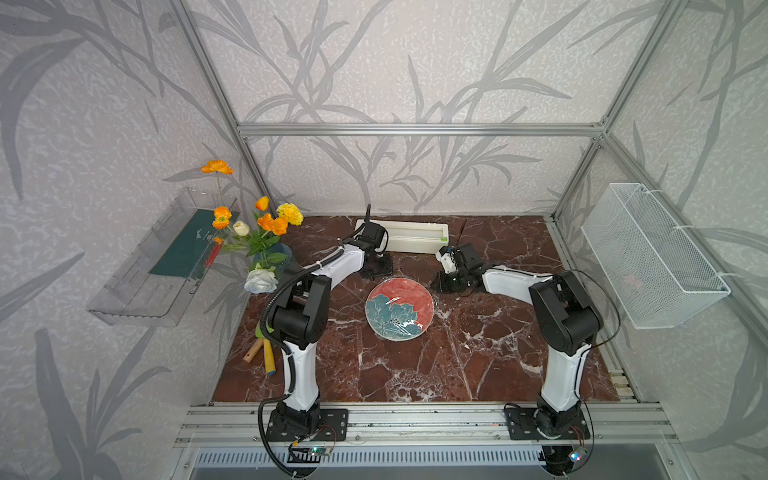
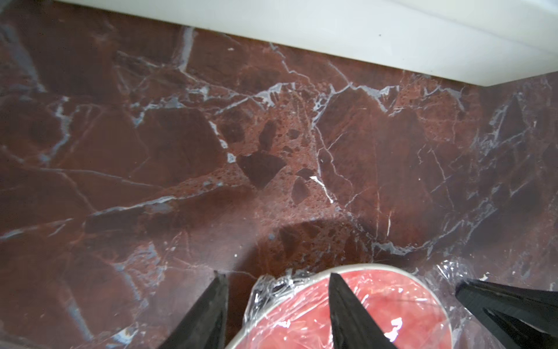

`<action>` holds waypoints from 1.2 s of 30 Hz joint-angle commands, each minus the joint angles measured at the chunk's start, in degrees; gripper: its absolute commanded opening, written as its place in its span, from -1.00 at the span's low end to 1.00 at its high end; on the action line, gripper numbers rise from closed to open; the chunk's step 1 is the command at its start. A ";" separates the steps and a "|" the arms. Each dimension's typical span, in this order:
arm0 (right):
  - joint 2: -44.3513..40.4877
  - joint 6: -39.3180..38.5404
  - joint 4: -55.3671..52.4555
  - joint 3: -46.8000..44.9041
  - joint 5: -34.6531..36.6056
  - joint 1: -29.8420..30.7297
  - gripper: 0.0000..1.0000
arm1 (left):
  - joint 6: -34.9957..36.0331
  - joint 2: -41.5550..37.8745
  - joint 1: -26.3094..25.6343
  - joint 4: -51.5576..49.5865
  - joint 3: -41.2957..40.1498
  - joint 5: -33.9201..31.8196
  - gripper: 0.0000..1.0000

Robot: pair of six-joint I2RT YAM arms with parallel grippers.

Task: Wrap the plate with plastic wrap
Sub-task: Cover the plate with plastic wrap.

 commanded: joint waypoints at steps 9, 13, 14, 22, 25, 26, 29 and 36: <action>0.82 -0.22 -0.32 1.82 -0.13 0.28 -1.00 | -0.15 2.16 0.17 0.37 -1.22 1.51 -0.21; 0.95 -0.12 -0.09 1.77 -0.18 0.28 -1.00 | -0.35 1.82 0.26 0.45 -1.65 0.87 -0.30; 0.95 0.01 -0.07 1.65 -0.24 0.19 -1.00 | -0.27 1.76 0.26 0.37 -1.78 0.72 -0.31; 1.17 0.17 0.36 1.38 -0.35 0.24 -1.00 | -0.39 0.15 0.96 1.19 -4.19 1.02 -0.46; 1.39 0.29 0.38 1.57 -0.53 0.27 -1.00 | -0.63 -0.67 1.39 2.02 -5.45 1.26 -0.57; 1.40 0.31 0.36 1.63 -0.53 0.28 -1.00 | -0.86 -0.83 1.50 2.34 -5.71 1.38 -0.62; 1.45 0.48 0.37 1.66 -0.63 0.28 -1.00 | -0.89 -1.11 1.67 2.57 -5.88 1.35 -0.79; 1.18 0.39 0.34 1.56 -0.35 0.28 -1.00 | -1.21 -1.88 1.76 2.80 -6.43 1.64 -1.00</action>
